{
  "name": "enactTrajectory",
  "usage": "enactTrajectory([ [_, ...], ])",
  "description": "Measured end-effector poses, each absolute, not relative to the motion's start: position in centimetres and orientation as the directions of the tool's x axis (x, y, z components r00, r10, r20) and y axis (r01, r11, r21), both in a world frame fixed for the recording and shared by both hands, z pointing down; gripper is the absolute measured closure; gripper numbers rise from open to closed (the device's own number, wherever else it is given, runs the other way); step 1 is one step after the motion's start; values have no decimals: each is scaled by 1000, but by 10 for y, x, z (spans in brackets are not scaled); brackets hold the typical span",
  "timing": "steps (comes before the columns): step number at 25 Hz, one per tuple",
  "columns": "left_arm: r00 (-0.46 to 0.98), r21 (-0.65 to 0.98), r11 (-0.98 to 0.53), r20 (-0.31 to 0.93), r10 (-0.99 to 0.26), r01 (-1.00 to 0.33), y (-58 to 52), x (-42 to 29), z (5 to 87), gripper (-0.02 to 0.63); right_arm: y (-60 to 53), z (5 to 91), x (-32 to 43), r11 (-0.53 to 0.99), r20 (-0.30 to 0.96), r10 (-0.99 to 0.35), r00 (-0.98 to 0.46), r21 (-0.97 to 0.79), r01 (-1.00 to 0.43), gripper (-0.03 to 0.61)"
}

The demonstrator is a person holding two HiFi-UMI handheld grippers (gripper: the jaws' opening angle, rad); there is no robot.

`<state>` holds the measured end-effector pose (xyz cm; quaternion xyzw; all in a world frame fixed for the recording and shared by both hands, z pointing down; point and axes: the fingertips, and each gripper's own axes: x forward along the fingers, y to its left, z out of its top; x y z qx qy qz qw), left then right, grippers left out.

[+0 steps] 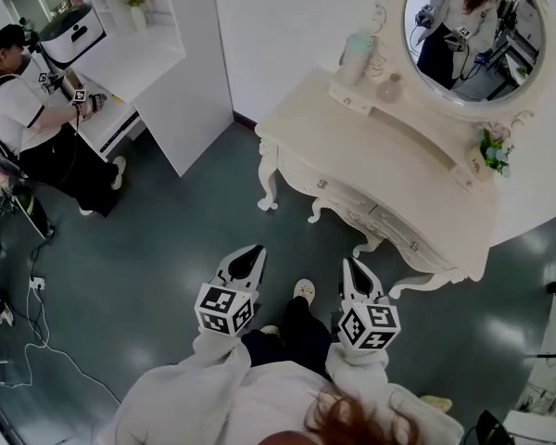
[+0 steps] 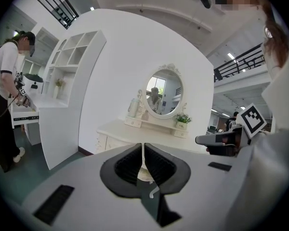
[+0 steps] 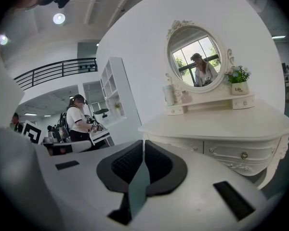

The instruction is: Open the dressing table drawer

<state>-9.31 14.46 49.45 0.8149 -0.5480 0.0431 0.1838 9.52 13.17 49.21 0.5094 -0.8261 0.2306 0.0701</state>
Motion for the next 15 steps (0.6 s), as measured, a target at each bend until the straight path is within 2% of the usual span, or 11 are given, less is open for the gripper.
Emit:
enactTrajectory([
  [15,335,252,-271,259,-906,-929,45,-82,489,584,22,490,107,422,349,-777,-524,-328,-845,540],
])
